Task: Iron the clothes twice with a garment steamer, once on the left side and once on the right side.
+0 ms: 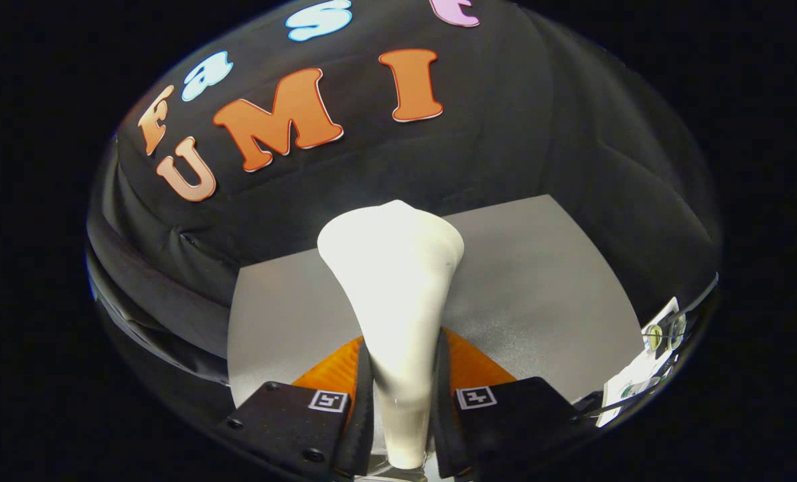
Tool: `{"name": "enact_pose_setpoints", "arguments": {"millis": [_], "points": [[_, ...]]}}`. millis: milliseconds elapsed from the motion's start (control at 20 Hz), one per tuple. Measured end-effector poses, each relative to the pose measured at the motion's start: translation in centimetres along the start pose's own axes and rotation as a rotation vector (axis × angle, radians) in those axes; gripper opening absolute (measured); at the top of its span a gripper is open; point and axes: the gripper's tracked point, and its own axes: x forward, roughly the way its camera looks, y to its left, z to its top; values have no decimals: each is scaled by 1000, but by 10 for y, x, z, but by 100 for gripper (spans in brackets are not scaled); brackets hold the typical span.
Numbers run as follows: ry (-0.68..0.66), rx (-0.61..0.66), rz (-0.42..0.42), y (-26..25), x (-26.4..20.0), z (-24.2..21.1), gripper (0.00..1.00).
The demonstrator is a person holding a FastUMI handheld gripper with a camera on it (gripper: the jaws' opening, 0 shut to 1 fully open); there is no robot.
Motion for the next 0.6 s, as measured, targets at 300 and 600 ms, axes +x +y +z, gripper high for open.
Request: {"name": "enact_pose_setpoints", "arguments": {"millis": [300,600], "points": [[-169,-12,-26,11,-70,-3,45],[-266,27,43,64,-120,-47,45]]}}
